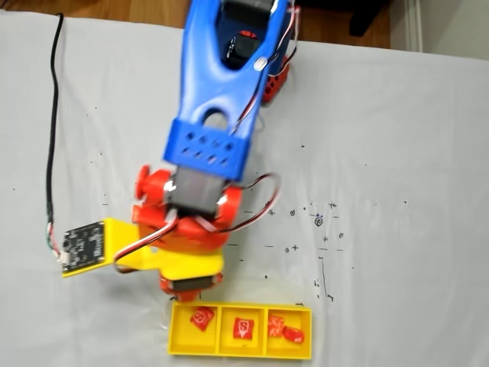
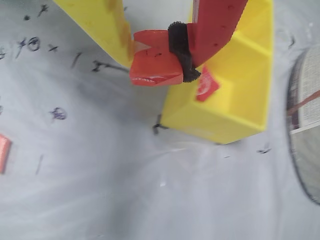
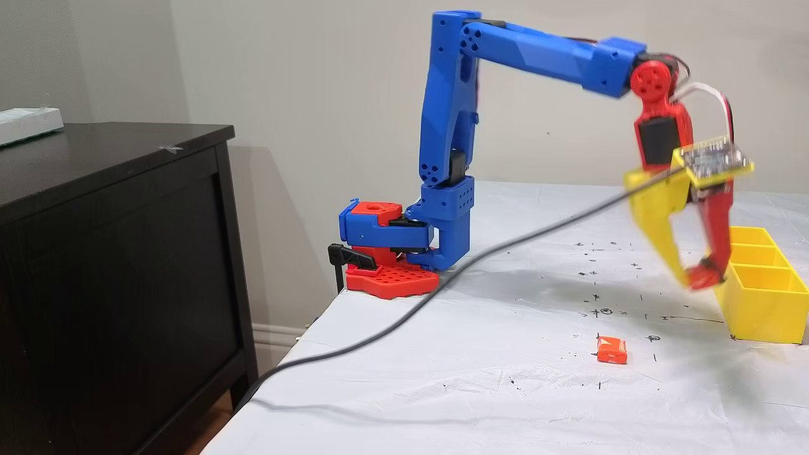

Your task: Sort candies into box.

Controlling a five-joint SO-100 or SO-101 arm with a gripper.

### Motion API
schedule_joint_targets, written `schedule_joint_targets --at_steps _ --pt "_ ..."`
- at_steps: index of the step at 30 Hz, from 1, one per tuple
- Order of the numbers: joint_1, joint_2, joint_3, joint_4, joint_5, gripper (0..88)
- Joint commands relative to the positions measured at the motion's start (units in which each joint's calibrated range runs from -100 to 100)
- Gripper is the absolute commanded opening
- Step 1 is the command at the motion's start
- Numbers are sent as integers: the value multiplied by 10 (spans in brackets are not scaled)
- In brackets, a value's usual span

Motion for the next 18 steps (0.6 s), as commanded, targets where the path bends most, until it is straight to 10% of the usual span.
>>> schedule_joint_targets --at_steps 1,18 --pt "-41 -91 -23 -33 -32 2" --pt "-120 -16 2 -146 -77 2"
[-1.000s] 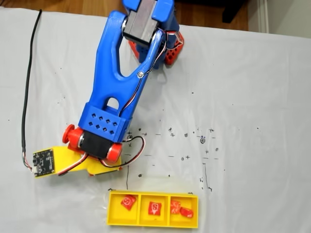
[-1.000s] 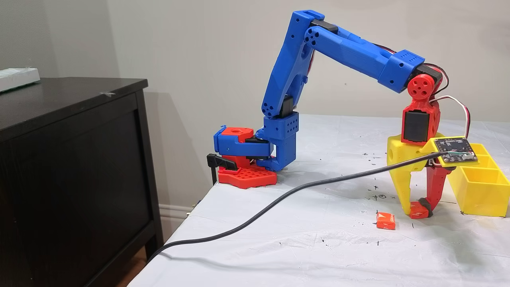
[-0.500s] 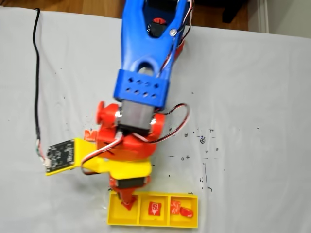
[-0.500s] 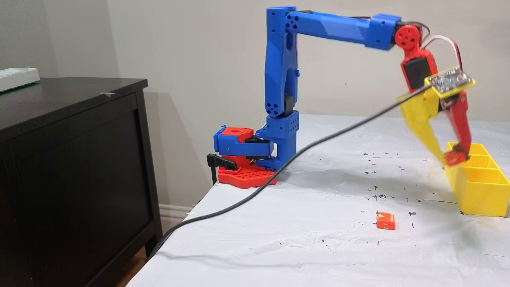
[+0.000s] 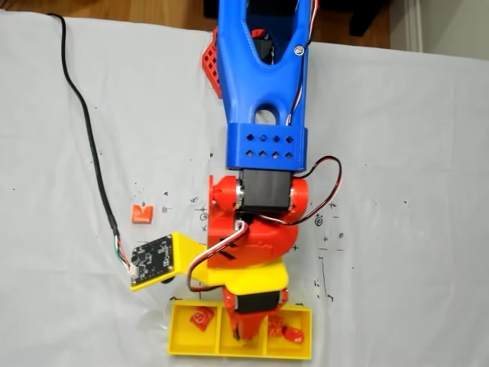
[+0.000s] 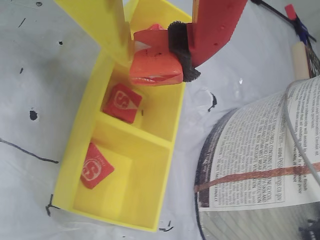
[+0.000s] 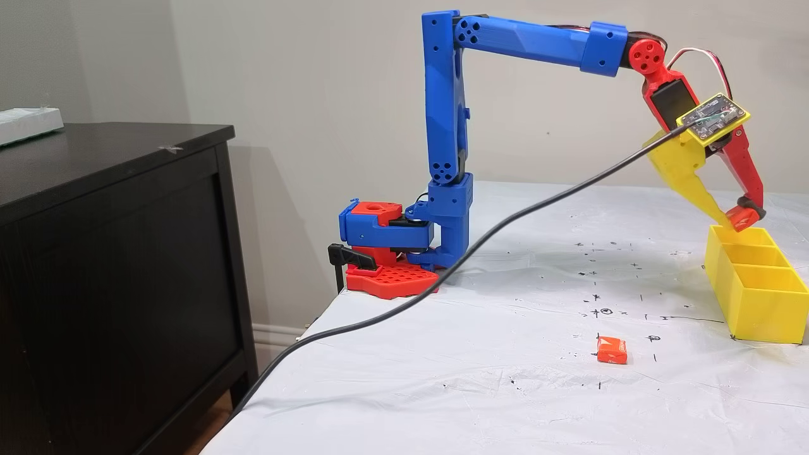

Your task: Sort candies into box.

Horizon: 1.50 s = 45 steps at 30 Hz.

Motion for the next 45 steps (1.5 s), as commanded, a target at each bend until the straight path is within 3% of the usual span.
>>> schedule_joint_targets --at_steps 1,14,19,29,35,43,45 --pt "-11 20 -50 -20 -5 2" --pt "-5 56 -72 -32 1 9" --pt "-4 59 -68 -40 2 163" --pt "-2 52 -56 -50 5 315" --pt "2 41 -58 -42 6 268" --pt "17 3 -55 -10 2 21" --pt "21 -15 -38 -9 2 2"
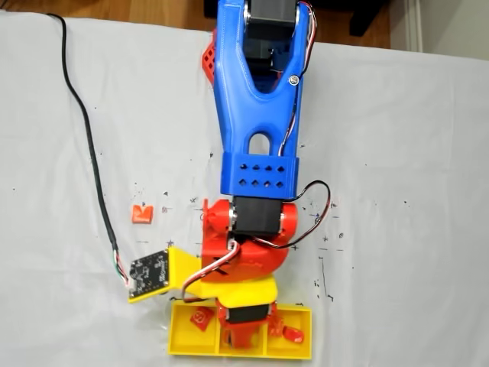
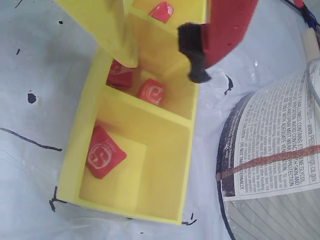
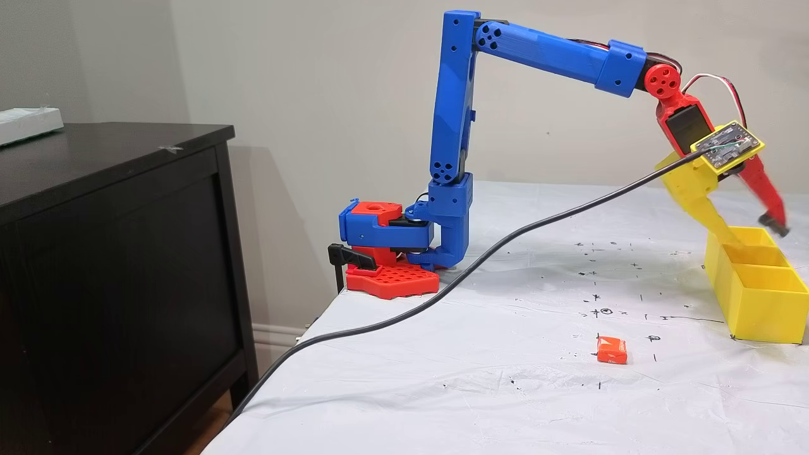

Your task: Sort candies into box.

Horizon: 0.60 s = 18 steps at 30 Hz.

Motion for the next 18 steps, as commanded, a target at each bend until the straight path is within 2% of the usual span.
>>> schedule_joint_targets --at_steps 1,6,12,18 --pt "11 -97 -5 7 3 2" --pt "29 -139 40 24 13 2" --pt "74 -119 -16 158 55 2" --pt "133 -131 15 178 92 2"
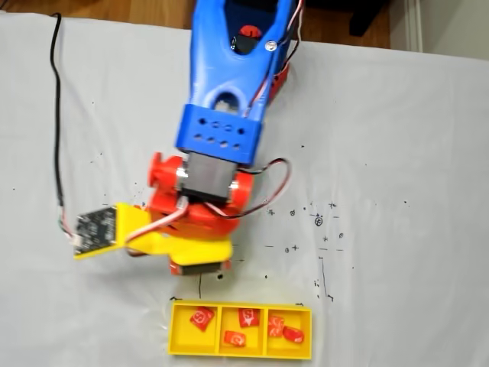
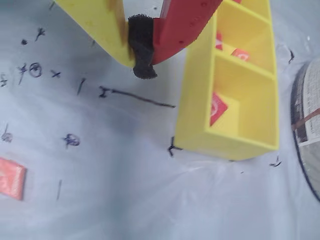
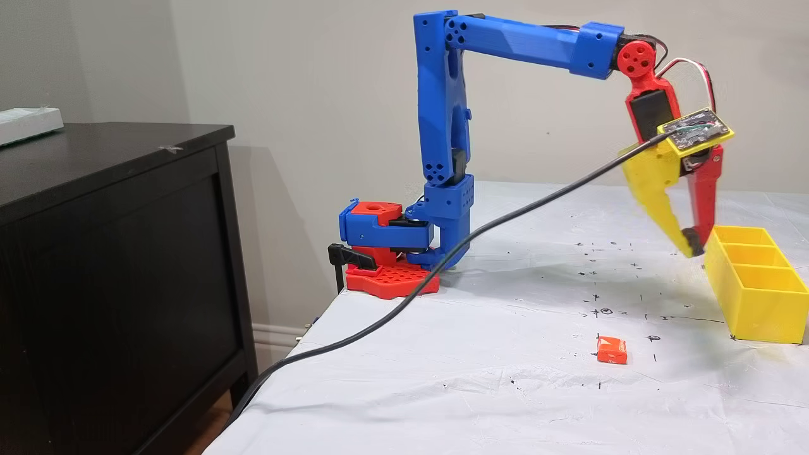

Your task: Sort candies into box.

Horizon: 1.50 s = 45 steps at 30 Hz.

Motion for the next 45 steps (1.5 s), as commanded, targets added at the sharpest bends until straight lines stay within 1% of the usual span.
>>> schedule_joint_targets --at_steps 1,5,6,8,9,11,12,16,18,32,40,45 --pt "43 -46 -14 19 34 2" --pt "80 -38 12 27 60 2" --pt "99 -23 15 39 77 2" --pt "113 -16 15 48 89 2" --pt "120 -15 14 52 95 16" --pt "132 -12 9 60 105 120" --pt "139 -10 8 63 111 149" --pt "164 -3 12 69 130 229" --pt "176 6 13 73 141 251" --pt "199 48 -1 82 163 248" --pt "198 91 -31 86 149 229" --pt "193 107 -40 81 143 233"
